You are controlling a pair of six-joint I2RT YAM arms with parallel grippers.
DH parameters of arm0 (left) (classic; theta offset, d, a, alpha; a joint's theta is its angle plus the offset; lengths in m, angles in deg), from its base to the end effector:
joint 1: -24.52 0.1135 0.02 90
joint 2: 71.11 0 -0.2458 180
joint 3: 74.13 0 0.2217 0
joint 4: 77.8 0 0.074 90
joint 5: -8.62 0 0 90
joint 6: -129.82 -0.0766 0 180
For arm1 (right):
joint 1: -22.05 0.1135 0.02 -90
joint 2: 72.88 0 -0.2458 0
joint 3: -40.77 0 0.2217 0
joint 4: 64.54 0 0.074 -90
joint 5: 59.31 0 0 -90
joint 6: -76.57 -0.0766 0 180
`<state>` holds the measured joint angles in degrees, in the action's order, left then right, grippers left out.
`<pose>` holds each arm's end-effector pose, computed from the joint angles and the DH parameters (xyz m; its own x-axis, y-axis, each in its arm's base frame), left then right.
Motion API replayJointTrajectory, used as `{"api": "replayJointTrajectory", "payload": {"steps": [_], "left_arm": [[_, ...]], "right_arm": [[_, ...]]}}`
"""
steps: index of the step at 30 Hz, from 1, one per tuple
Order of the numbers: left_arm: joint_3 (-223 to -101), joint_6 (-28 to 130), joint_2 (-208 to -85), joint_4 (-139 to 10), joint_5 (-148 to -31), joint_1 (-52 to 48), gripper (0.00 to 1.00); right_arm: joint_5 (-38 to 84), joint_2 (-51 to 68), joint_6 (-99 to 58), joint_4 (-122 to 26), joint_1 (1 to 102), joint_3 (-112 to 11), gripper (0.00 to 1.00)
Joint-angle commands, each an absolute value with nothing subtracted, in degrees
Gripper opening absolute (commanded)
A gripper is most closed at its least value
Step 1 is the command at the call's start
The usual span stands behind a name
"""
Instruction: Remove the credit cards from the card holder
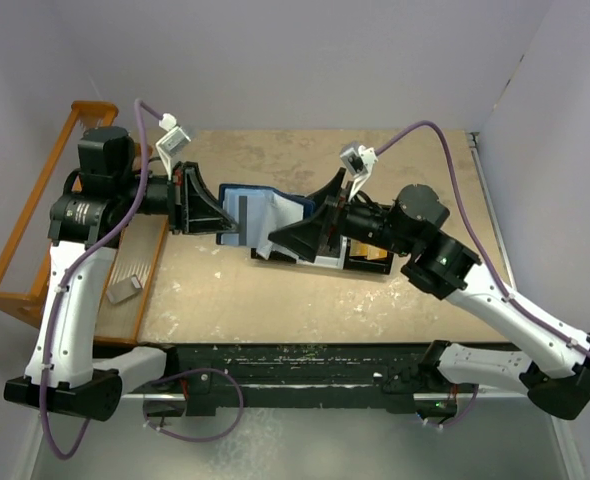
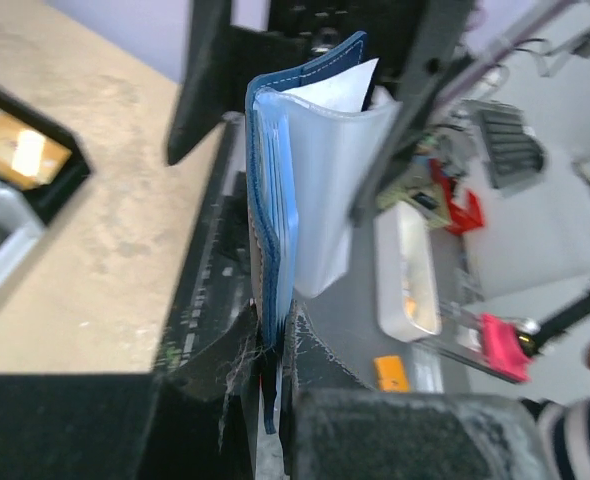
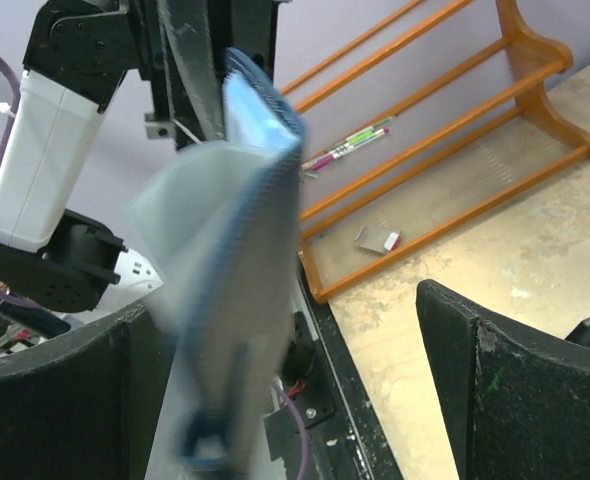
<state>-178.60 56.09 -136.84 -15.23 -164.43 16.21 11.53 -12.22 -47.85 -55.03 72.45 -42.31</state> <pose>0.1553 -0.0995 0.4427 -0.6404 0.0593 -0.7658 0.7673 0.0053 -0.6413 0.1382 0.2065 0.4450 -0.4092 0.3430 -0.8455 -0.8491 0.1960 0.4905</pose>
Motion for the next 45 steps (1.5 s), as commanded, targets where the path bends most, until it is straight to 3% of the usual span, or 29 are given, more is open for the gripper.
{"api": "replayJointTrajectory", "payload": {"steps": [1,7,18,25,36,45], "left_arm": [[-183.8,38.8,-138.3,-0.7,-147.8,16.3,0.0],[-184.0,30.3,-139.0,5.1,-132.3,16.3,0.0],[-184.4,29.9,-137.9,6.9,-141.8,16.3,0.0],[-185.0,29.4,-138.1,8.0,-145.2,16.3,0.0],[-186.1,30.2,-138.5,8.4,-152.5,16.3,0.0],[-187.0,27.7,-138.8,10.9,-153.5,16.4,0.0]], "right_arm": [[11.7,-11.9,-44.9,-57.1,72.3,-47.7,1.0],[16.9,-14.6,-43.7,-55.6,72.3,-45.1,1.0],[21.2,-6.8,-41.0,-50.9,72.3,-47.7,1.0],[15.5,-4.6,-41.0,-53.7,72.3,-45.7,1.0],[2.3,-1.7,-48.1,-64.3,72.3,-41.5,0.78],[-0.1,-4.9,-39.2,-50.3,68.1,-46.3,0.81]]}}
